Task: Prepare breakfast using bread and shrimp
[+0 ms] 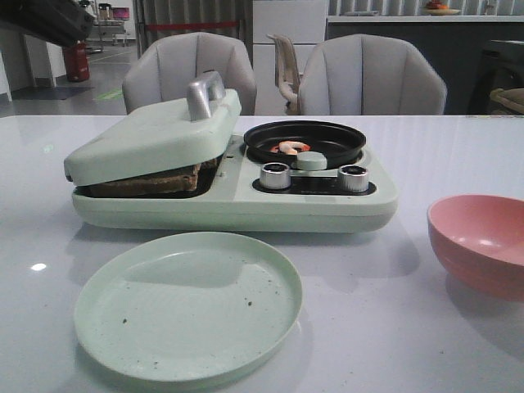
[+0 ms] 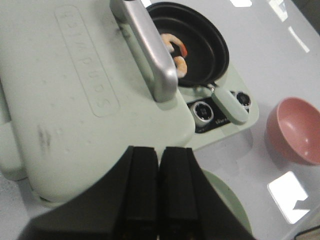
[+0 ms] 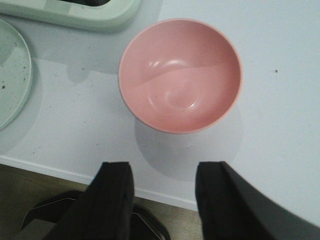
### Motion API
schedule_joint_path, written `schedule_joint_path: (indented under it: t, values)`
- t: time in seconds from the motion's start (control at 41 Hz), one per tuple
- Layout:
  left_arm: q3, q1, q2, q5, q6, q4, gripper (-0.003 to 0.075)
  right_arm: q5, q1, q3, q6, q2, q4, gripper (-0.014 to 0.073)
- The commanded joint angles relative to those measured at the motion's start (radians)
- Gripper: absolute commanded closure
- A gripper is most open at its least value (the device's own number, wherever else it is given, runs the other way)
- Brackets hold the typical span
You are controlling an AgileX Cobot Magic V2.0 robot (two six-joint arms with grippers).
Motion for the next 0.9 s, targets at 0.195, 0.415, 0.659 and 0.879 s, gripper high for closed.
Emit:
schedule_joint_path:
  t: [0.195, 0.415, 0.659, 0.879]
  values:
    - [0.117, -0.212, -0.267, -0.109, -0.013, 0.186, 0.0616, -0.056, -0.001, -0.025, -0.001, -0.011, -0.005, 0.0173]
    - [0.164, -0.336, -0.391, -0.126, -0.450, 0.631, 0.0616, -0.056, -0.001, -0.025, -0.001, -0.011, -0.005, 0.0173]
    - [0.204, -0.360, -0.471, -0.116, -0.678, 0.873, 0.0621, -0.056, -0.001, -0.025, -0.001, -0.010, -0.004, 0.0173]
    - [0.204, -0.360, -0.473, -0.107, -0.678, 0.867, 0.0621, -0.067, -0.001, -0.025, -0.001, -0.007, -0.004, 0.0173]
